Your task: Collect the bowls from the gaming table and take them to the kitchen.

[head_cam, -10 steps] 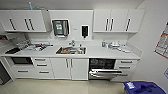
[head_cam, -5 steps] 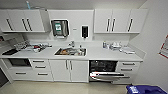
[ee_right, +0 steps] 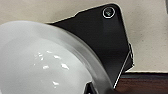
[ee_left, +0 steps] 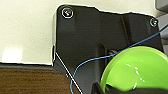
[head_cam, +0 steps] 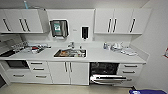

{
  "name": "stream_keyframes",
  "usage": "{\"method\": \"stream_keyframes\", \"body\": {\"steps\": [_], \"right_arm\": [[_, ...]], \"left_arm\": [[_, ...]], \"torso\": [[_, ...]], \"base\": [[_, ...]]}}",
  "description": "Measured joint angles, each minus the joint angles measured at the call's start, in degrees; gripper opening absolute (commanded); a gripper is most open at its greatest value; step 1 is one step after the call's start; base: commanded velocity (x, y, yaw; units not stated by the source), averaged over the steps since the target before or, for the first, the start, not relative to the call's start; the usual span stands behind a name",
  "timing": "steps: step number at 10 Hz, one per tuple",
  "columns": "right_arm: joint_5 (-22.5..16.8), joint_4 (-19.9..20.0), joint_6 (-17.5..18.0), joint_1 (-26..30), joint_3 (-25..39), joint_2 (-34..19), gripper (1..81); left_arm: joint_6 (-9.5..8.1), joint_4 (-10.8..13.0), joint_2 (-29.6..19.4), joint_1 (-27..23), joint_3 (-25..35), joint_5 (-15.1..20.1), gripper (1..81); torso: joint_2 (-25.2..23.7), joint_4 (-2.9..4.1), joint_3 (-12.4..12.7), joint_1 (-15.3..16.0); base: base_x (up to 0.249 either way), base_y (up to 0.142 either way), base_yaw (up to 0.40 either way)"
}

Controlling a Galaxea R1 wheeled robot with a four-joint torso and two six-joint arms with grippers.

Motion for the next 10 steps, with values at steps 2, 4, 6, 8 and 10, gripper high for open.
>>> {"method": "stream_keyframes", "body": {"steps": [2, 4, 6, 8, 10], "right_arm": [[0.0, 0.0, 0.0, -0.13, 0.0, 0.0, 1.0], [0.11, 0.0, 0.0, 0.06, -0.01, 0.0, 1.0], [0.0, 0.0, 0.0, 0.01, -0.01, 0.02, 1.0], [0.2, 0.02, 0.0, 0.11, -0.01, 0.02, 1.0], [-0.18, 0.0, -0.02, -0.11, -0.01, 0.02, 1.0]], "left_arm": [[0.0, 0.0, 0.0, 0.0, 0.0, 0.0, 1.0], [0.0, 0.0, 0.0, -0.17, 0.0, -0.05, 1.0], [0.0, 0.0, 0.0, -0.02, 0.0, -0.05, 1.0], [0.0, 0.0, 0.0, -0.02, 0.0, -0.05, 1.0], [0.0, 0.0, 0.02, 0.05, 0.0, 0.0, 1.0]], "torso": [[0.0, 0.0, 0.0, -0.02], [0.0, 0.0, 0.0, 0.0], [0.0, 0.0, 0.0, -0.02], [0.0, 0.0, 0.0, -0.02], [0.02, 0.0, 0.0, 0.0]], "base": [[0.154, 0.0, 0.0], [0.158, 0.0, 0.0], [0.163, 0.0, 0.0], [0.163, 0.0, 0.0], [0.163, 0.0, 0.0]]}}
